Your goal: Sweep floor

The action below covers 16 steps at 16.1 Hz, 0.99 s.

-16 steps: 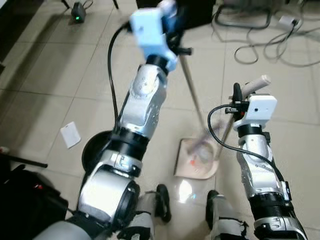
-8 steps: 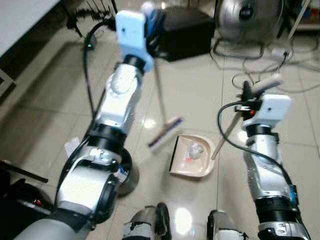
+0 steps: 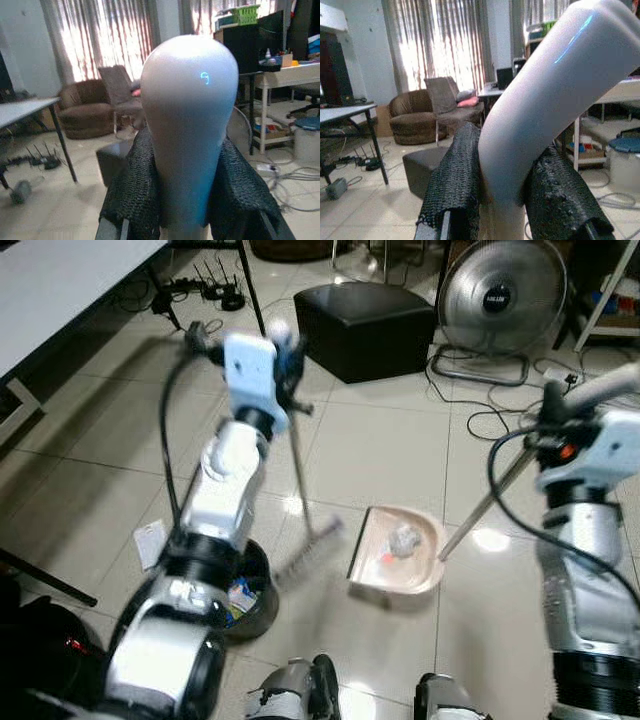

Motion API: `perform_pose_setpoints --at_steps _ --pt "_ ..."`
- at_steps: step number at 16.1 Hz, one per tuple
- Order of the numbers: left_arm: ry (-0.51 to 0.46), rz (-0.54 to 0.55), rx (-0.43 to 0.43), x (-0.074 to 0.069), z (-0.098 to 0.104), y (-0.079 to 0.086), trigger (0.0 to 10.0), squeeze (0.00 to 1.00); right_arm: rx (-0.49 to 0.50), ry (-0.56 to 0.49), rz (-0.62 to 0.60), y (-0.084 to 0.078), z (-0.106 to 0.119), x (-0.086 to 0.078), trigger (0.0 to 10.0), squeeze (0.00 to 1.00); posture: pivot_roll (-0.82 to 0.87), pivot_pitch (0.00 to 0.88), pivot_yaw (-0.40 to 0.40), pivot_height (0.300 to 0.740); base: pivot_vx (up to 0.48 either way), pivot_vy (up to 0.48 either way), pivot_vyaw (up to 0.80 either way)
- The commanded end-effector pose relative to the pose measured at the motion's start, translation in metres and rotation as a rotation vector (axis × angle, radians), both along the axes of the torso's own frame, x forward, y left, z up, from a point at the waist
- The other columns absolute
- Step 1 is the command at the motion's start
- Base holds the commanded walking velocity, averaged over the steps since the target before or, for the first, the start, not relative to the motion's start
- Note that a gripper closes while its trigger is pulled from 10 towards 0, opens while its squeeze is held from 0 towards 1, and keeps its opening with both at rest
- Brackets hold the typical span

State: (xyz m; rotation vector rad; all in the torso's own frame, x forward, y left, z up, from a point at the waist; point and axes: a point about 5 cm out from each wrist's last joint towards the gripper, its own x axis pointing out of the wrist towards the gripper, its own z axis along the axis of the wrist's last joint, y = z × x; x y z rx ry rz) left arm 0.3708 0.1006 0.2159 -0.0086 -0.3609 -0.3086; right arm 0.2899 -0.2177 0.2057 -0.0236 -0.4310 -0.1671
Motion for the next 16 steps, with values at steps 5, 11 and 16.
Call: perform_pose_setpoints --at_steps 5,11,16 --pt "0.081 -0.024 0.082 -0.021 -0.023 -0.003 10.0 0.00 -0.013 -0.023 0.005 -0.002 0.033 -0.012 10.0 0.00 -0.13 0.080 0.153 0.740 0.000 0.000 0.00" --pt "0.251 -0.026 0.203 -0.045 -0.050 0.024 10.0 0.00 0.028 -0.008 0.041 0.006 0.051 -0.011 10.0 0.00 -0.11 0.072 0.138 0.740 0.000 0.000 0.00" --pt "0.376 0.032 0.300 -0.069 -0.079 0.060 10.0 0.00 0.041 0.009 0.092 0.018 0.062 -0.012 10.0 0.00 -0.08 0.058 0.129 0.740 0.000 0.000 0.00"
